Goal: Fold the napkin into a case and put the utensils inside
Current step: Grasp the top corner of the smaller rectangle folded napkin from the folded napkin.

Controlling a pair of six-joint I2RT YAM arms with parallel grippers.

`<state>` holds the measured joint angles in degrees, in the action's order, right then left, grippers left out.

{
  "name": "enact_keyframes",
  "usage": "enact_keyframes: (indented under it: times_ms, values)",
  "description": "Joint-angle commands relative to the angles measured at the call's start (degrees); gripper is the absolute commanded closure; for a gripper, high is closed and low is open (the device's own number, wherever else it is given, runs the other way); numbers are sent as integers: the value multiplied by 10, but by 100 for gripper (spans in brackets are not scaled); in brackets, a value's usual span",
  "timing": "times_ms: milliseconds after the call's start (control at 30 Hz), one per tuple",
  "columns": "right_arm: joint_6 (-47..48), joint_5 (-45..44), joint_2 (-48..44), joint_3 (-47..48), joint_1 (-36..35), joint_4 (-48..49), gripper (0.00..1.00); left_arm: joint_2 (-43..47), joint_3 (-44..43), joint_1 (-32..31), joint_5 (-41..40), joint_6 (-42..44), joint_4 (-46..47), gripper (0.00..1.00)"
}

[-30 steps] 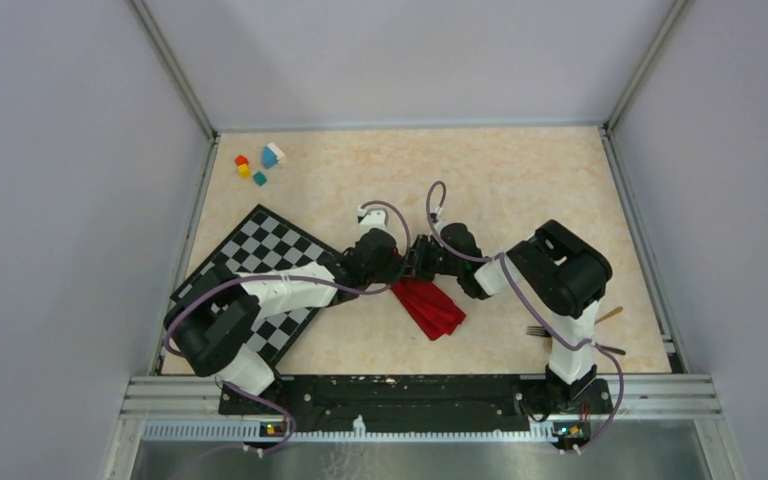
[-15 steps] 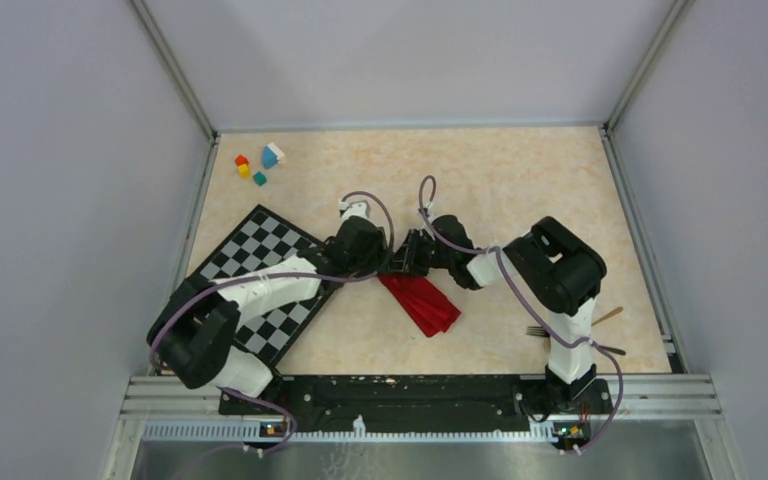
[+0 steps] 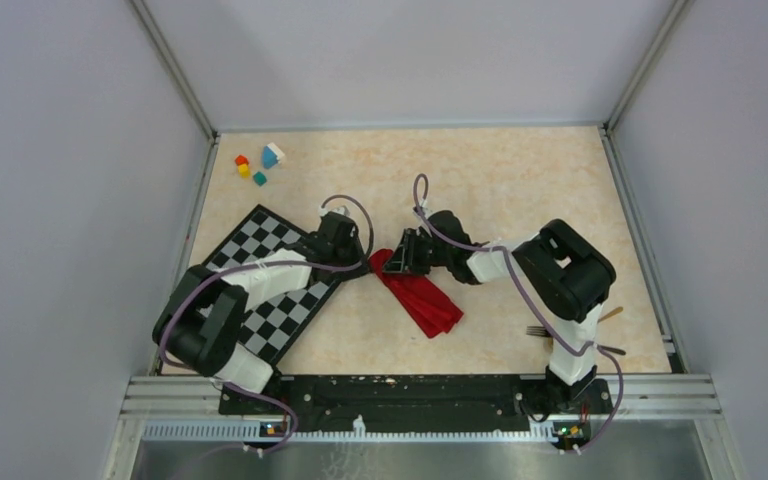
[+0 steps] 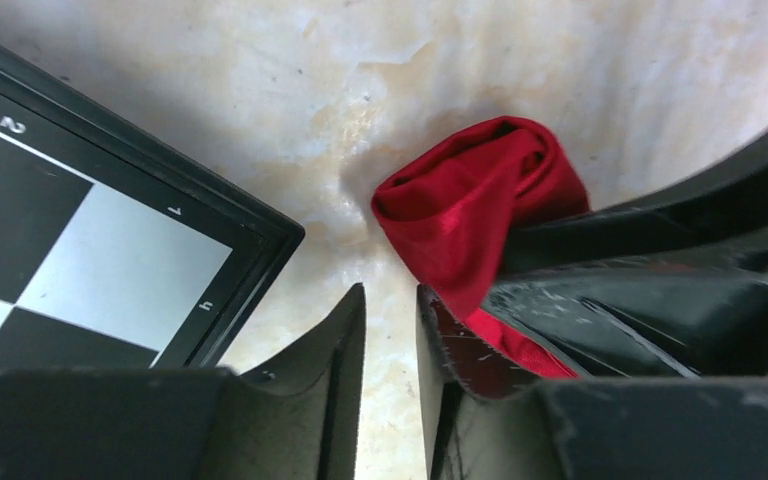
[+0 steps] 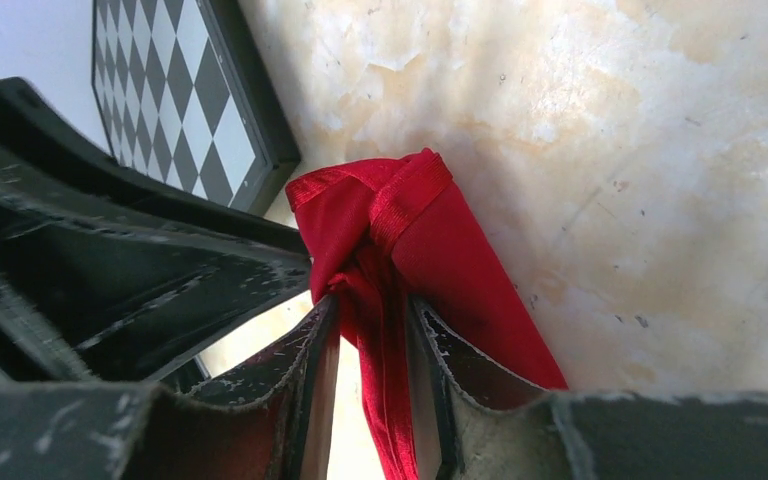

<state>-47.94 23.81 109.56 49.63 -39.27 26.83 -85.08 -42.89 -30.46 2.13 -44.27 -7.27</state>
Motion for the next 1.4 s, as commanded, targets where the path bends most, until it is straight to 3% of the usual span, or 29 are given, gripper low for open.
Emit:
enact_keyframes:
  times_ms: [0,100,267,567,667,867,1067,1233,1367]
  values:
    - [40,-16,-44,4,-3,-35,70,-30,-4,3,15,-11,24,71]
    - [45,-22,-48,4,-1,-39,73,-55,-9,3,15,-9,28,77]
    - [47,-14,-13,29,-6,-42,94,-81,-13,-3,29,-14,45,81]
    - [-33,-40,35,81,-26,1,97,-113,-17,-38,38,-32,61,86]
    - [-25,-69,3,46,-13,-1,87,-104,-14,-37,33,-24,49,85]
    - [16,-17,-38,2,8,-25,75,-20,-11,-18,44,18,18,68]
    - [48,-17,-69,-31,8,-42,73,26,-68,23,22,85,-16,41]
    - [50,-13,-63,-28,8,-37,91,-51,-125,34,69,122,-3,40]
    - [56,-13,-61,-20,8,-43,96,-118,-140,33,105,130,21,44]
